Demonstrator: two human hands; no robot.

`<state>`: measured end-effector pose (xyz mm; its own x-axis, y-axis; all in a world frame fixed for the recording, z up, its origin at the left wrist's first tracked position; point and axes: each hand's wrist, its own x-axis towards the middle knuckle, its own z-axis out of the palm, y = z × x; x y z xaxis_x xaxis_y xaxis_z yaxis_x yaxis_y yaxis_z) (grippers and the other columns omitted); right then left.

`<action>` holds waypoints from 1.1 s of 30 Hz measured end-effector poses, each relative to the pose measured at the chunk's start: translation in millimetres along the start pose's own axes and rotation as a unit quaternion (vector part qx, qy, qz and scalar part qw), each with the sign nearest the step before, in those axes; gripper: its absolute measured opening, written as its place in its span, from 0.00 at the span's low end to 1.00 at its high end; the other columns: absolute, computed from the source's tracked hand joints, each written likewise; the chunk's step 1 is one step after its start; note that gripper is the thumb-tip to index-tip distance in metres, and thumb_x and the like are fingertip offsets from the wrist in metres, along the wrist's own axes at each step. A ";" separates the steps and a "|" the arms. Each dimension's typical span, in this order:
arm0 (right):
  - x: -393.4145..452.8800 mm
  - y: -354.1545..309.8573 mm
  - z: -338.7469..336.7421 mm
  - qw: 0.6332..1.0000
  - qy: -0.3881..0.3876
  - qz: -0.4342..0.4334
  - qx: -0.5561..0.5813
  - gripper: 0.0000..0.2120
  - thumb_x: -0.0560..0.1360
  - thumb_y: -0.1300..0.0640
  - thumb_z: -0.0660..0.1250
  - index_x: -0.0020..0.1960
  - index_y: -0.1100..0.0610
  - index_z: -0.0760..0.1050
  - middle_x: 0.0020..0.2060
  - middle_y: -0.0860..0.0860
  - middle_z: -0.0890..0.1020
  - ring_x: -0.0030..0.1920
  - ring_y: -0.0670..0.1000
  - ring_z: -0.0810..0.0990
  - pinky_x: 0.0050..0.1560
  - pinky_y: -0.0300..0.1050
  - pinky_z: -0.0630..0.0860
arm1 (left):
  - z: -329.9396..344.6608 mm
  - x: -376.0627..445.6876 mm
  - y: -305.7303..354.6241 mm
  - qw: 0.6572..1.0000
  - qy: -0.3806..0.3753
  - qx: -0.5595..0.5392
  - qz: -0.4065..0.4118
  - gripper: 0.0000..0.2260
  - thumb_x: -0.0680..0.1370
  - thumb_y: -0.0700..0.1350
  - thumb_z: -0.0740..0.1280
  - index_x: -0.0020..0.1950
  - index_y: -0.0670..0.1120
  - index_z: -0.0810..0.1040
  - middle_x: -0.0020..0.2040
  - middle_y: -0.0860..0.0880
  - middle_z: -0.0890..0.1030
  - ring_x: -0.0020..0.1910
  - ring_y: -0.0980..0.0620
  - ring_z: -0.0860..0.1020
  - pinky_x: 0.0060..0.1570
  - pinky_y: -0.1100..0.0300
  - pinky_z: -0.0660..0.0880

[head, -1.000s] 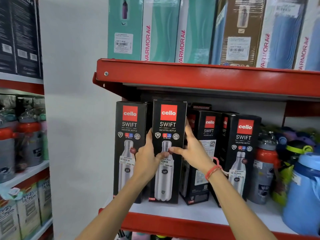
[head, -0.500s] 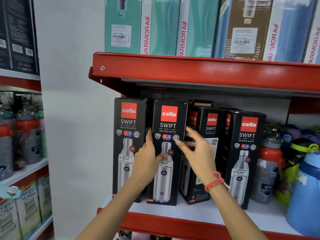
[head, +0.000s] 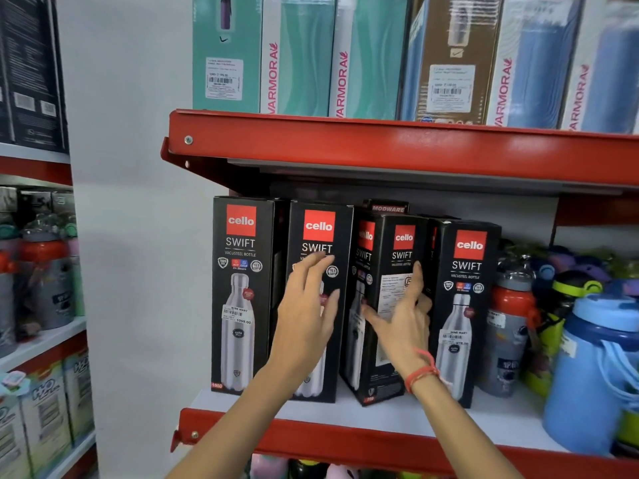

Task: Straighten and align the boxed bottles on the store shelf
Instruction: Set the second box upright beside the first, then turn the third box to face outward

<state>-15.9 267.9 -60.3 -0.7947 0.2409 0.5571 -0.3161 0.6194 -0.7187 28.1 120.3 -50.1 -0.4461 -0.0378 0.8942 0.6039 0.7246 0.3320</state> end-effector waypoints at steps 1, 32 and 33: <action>-2.8 1.8 -6.9 1.000 -0.005 -0.012 0.025 0.55 0.67 0.49 0.76 0.75 0.40 0.36 0.66 0.65 0.64 0.58 0.68 0.75 0.55 0.58 0.75 | 1.1 -0.7 2.2 0.999 -0.021 -0.023 -0.010 0.22 0.78 0.41 0.66 0.71 0.46 0.67 0.68 0.50 0.71 0.67 0.52 0.70 0.63 0.77 0.60; 48.2 36.9 -45.0 0.963 -0.245 -0.047 0.103 0.47 0.74 0.62 0.68 0.76 0.44 0.37 0.62 0.44 0.74 0.67 0.51 0.74 0.70 0.53 0.67 | 95.3 -17.4 15.9 0.966 -0.134 -0.043 -0.215 0.41 0.74 0.39 0.70 0.78 0.49 0.46 0.53 0.42 0.83 0.49 0.45 0.82 0.54 0.50 0.76; 48.3 38.0 -44.0 0.964 -0.243 -0.048 0.099 0.47 0.74 0.62 0.68 0.76 0.44 0.37 0.64 0.45 0.74 0.67 0.50 0.73 0.70 0.53 0.67 | 96.8 -17.6 13.3 0.966 -0.133 -0.043 -0.216 0.41 0.74 0.40 0.70 0.78 0.49 0.46 0.53 0.41 0.83 0.49 0.44 0.82 0.54 0.50 0.76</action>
<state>-43.5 336.0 -42.4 -0.8910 -0.2188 0.3978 -0.4537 0.4557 -0.7658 -19.9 197.2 -90.5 -0.8160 -0.1378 0.5614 0.3704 0.6209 0.6908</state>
